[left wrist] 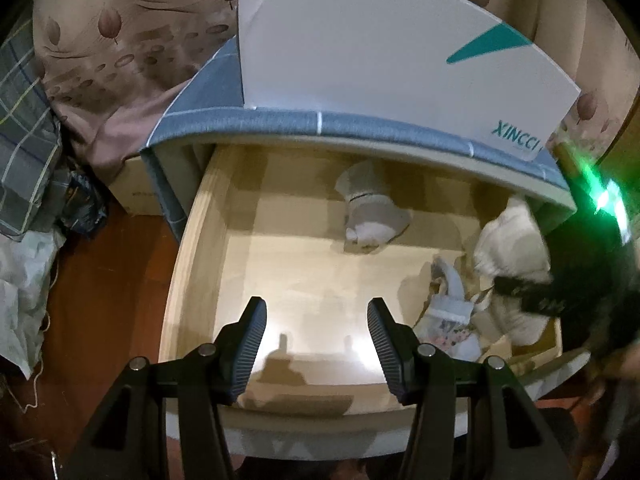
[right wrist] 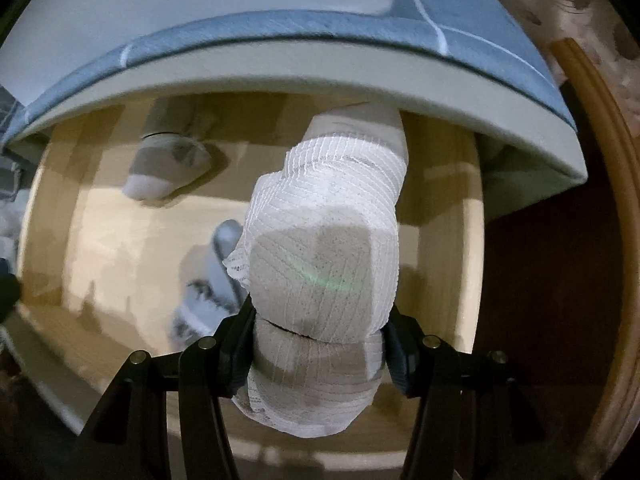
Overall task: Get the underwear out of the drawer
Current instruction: 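Carry the white ribbed sock into the white box and open the right gripper, then bring the empty right gripper back down into the drawer, then close the right gripper on the pale blue sock with pink pattern, then move the left gripper over the grey hexagon-print underwear while the right gripper holds the sock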
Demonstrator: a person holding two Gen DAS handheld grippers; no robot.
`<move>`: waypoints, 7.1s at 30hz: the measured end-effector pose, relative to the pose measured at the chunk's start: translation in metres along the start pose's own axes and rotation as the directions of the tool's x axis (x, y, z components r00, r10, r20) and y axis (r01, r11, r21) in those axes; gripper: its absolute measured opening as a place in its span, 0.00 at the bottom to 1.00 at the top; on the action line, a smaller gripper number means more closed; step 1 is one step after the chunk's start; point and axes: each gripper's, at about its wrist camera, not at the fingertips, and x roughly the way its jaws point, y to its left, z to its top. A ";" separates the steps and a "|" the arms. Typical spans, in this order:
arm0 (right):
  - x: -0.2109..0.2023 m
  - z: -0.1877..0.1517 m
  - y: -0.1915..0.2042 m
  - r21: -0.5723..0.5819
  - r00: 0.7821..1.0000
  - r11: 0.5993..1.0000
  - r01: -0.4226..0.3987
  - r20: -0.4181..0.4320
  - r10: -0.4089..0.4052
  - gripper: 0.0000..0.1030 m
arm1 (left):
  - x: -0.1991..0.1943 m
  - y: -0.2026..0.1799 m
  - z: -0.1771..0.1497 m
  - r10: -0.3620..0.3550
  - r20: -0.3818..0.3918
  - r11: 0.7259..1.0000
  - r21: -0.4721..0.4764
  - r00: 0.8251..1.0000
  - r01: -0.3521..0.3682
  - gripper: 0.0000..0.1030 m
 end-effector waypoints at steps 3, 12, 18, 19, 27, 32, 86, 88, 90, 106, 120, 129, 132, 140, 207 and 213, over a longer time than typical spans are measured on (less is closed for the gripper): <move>-0.014 0.010 0.003 -0.034 0.998 0.999 -0.013 -0.061 0.011 0.50 | 0.000 0.002 -0.002 0.010 0.009 1.000 -0.005 1.000 -0.010 0.52; -0.050 0.015 -0.001 -0.050 0.990 0.998 -0.049 -0.136 0.042 0.50 | -0.001 -0.003 -0.005 0.018 0.025 1.000 -0.001 1.000 -0.018 0.52; -0.068 0.007 0.011 -0.071 0.996 0.997 -0.040 -0.082 0.034 0.50 | -0.002 -0.011 -0.007 0.055 0.039 0.998 0.041 0.998 -0.057 0.52; -0.074 0.006 0.012 -0.068 0.997 0.997 -0.040 -0.065 0.035 0.50 | -0.002 -0.012 -0.007 0.061 0.039 0.997 0.045 0.997 -0.063 0.52; -0.146 0.018 0.015 -0.062 0.989 0.998 -0.029 0.140 0.038 0.50 | 0.002 -0.010 -0.009 0.094 0.028 0.995 0.036 0.995 -0.095 0.52; -0.195 0.043 0.011 -0.054 0.970 0.997 -0.053 0.232 0.065 0.50 | 0.001 -0.014 -0.010 0.093 0.036 0.994 0.053 0.995 -0.095 0.52; -0.206 0.166 0.017 0.031 0.935 0.998 -0.055 0.352 0.041 0.75 | 0.005 0.002 -0.003 0.105 -0.001 0.994 0.006 0.994 -0.105 0.52; -0.210 0.154 0.012 0.032 0.935 0.997 -0.066 0.350 0.051 0.75 | 0.005 0.002 -0.003 0.107 -0.001 0.994 0.008 0.994 -0.107 0.52; -0.213 0.142 0.007 0.030 0.936 0.997 -0.072 0.347 0.058 0.75 | 0.005 0.001 -0.004 0.108 0.000 0.994 0.011 0.994 -0.108 0.52; -0.151 0.045 -0.010 -0.017 0.980 0.997 -0.074 0.186 0.076 0.75 | -0.011 -0.008 -0.005 0.135 0.062 0.987 0.083 0.989 -0.140 0.52; -0.036 0.011 0.028 -0.048 0.991 0.992 -0.118 -0.064 0.115 0.75 | 0.008 0.007 -0.009 0.116 -0.057 0.993 0.024 0.992 -0.115 0.52; 0.009 0.006 0.053 -0.044 0.981 0.991 -0.127 -0.150 0.119 0.75 | 0.011 0.010 -0.011 0.129 -0.071 0.992 0.007 0.989 -0.129 0.52; 0.020 0.006 0.060 -0.040 0.979 0.992 -0.122 -0.172 0.113 0.75 | 0.012 0.012 -0.012 0.121 -0.081 0.993 -0.002 0.989 -0.122 0.52; 0.052 0.008 0.080 -0.051 0.965 0.995 -0.090 -0.252 0.074 0.75 | 0.013 0.010 -0.013 0.136 -0.083 0.991 0.013 0.987 -0.135 0.52; 0.042 -0.023 0.007 -0.013 0.974 0.998 0.060 -0.216 -0.061 0.37 | 0.083 -0.067 0.033 -0.087 -0.203 0.562 0.798 0.975 0.216 0.52; 0.039 -0.026 0.005 -0.014 0.980 0.999 0.047 -0.191 -0.049 0.37 | 0.102 -0.081 0.033 -0.066 -0.196 0.483 0.852 0.978 0.203 0.52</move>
